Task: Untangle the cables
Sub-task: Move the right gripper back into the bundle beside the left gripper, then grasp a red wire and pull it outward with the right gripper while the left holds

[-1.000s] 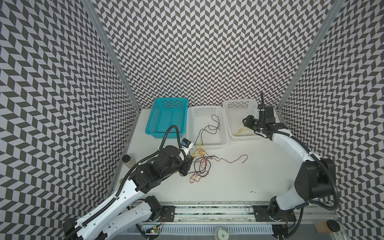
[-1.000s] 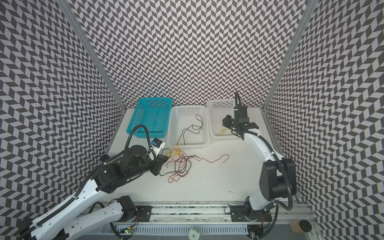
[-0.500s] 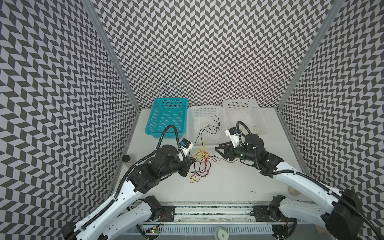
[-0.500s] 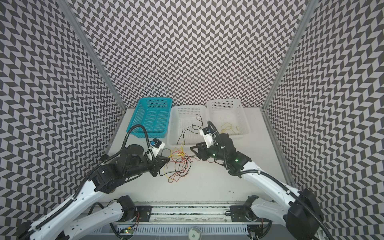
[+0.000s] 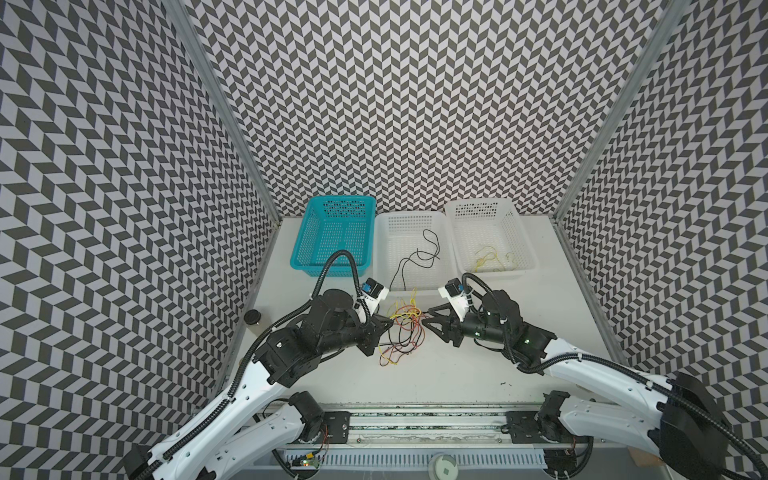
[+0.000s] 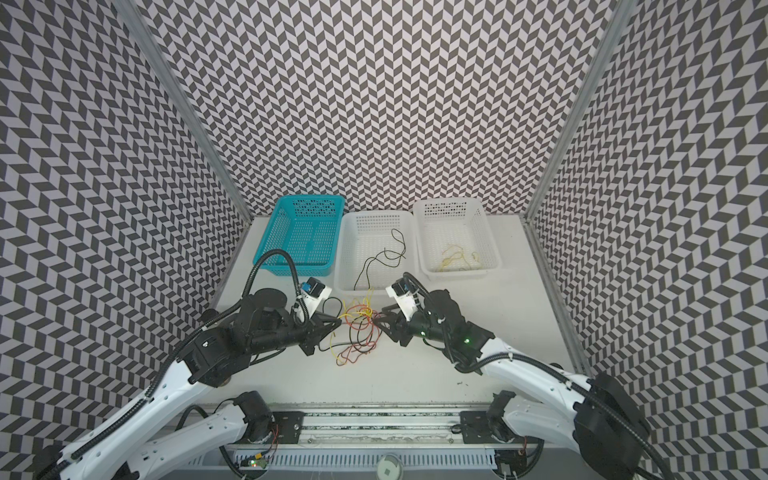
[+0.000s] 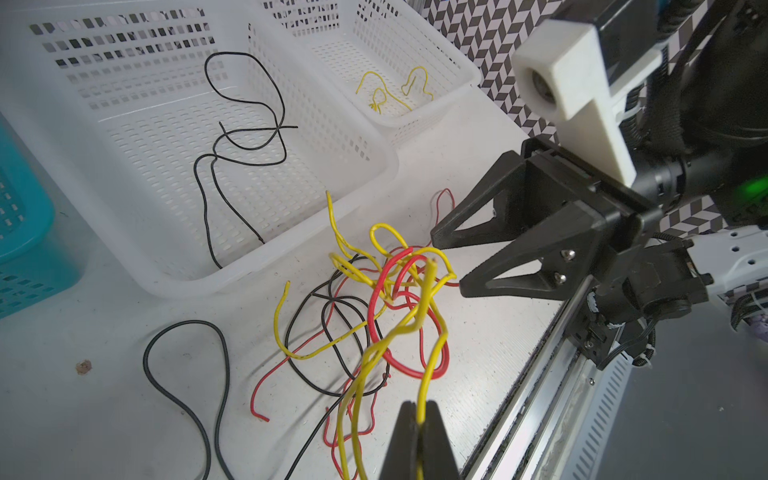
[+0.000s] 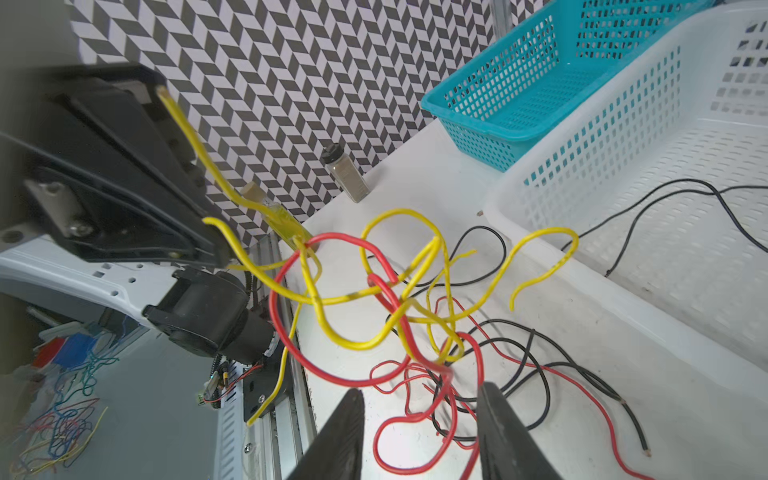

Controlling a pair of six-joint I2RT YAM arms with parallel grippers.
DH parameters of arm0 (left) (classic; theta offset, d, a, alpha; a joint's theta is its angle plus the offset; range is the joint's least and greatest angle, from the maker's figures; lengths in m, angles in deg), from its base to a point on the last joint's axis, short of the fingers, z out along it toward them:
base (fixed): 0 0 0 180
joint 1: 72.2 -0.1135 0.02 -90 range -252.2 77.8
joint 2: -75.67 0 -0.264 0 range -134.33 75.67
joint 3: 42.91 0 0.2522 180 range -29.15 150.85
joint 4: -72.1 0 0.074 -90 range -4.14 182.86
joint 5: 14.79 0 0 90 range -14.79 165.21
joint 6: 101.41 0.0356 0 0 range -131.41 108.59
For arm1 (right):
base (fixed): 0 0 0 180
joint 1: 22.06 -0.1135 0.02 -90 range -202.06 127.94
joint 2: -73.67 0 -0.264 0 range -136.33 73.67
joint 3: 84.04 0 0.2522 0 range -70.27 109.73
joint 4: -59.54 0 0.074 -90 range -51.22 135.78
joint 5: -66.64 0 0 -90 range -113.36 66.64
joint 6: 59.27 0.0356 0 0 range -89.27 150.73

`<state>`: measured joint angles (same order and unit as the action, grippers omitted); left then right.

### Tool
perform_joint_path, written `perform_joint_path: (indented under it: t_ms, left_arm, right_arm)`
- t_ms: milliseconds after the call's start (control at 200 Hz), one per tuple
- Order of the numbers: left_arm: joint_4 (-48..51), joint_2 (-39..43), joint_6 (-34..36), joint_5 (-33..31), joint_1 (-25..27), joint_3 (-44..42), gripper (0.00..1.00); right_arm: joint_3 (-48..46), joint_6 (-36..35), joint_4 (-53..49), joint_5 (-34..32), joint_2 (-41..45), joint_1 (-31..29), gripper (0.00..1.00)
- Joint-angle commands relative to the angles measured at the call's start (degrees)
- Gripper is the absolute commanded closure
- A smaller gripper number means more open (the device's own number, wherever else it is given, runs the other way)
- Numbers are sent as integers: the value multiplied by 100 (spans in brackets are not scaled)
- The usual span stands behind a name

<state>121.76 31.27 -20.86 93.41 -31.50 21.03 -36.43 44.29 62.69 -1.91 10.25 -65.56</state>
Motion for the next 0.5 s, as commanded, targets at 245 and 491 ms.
perform_joint_path:
  t_ms: [245,491]
  left_arm:
    - [-171,54,-30,251,-72,36,100]
    - [-184,74,-39,339,-91,39,100]
  right_arm:
    - [149,-428,709,-317,-317,-211,73]
    - [201,-455,814,-441,-465,-209,92]
